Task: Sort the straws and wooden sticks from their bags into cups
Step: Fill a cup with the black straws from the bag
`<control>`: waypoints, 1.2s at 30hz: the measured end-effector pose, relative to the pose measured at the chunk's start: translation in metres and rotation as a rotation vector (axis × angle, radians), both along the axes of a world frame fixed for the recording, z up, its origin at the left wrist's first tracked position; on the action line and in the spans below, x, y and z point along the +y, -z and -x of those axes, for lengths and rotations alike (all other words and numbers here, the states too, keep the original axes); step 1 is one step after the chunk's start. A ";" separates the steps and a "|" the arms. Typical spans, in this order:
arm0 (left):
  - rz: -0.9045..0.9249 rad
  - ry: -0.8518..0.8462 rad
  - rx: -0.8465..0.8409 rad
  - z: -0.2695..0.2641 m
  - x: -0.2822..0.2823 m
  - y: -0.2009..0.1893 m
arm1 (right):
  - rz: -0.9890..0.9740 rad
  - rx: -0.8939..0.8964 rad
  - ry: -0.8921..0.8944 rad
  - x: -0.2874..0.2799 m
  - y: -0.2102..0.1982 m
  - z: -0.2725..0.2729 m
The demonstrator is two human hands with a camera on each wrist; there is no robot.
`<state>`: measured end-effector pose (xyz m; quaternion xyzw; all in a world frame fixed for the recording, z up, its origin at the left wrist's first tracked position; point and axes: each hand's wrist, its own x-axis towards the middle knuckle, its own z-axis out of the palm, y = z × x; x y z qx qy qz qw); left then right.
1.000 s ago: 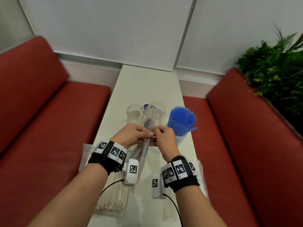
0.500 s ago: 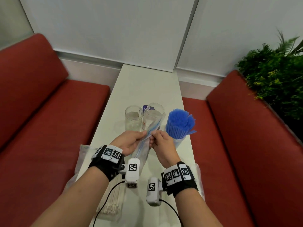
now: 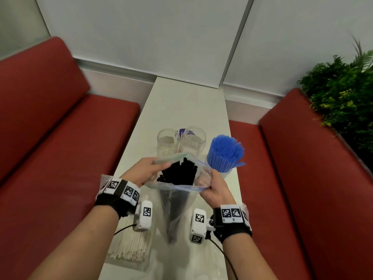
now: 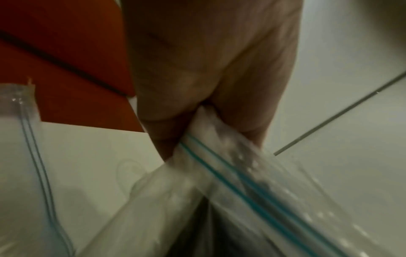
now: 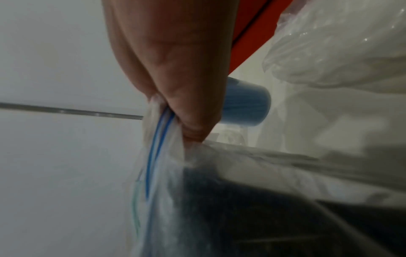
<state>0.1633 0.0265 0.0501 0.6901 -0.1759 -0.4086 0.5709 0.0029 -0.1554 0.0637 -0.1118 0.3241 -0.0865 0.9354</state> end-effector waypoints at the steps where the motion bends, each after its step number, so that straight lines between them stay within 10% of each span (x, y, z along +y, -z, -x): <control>1: -0.012 -0.024 -0.059 0.000 0.000 0.001 | 0.111 0.028 -0.058 0.002 0.000 0.001; 5: 0.023 -0.225 -0.084 0.001 -0.008 -0.003 | 0.658 0.106 -0.302 0.007 -0.002 0.006; 10: 0.233 -0.327 0.383 0.015 -0.021 -0.007 | 1.025 0.219 -0.251 0.017 -0.004 0.003; 18: 0.101 0.056 0.238 0.032 -0.024 0.015 | 0.793 0.193 -0.248 0.022 0.000 -0.010; 31: 0.062 -0.310 0.266 0.027 -0.029 0.022 | 0.873 0.271 -0.282 0.020 0.023 -0.014; 36: -0.319 -0.013 0.120 0.022 -0.013 0.025 | 0.577 0.426 -0.092 0.015 0.031 -0.016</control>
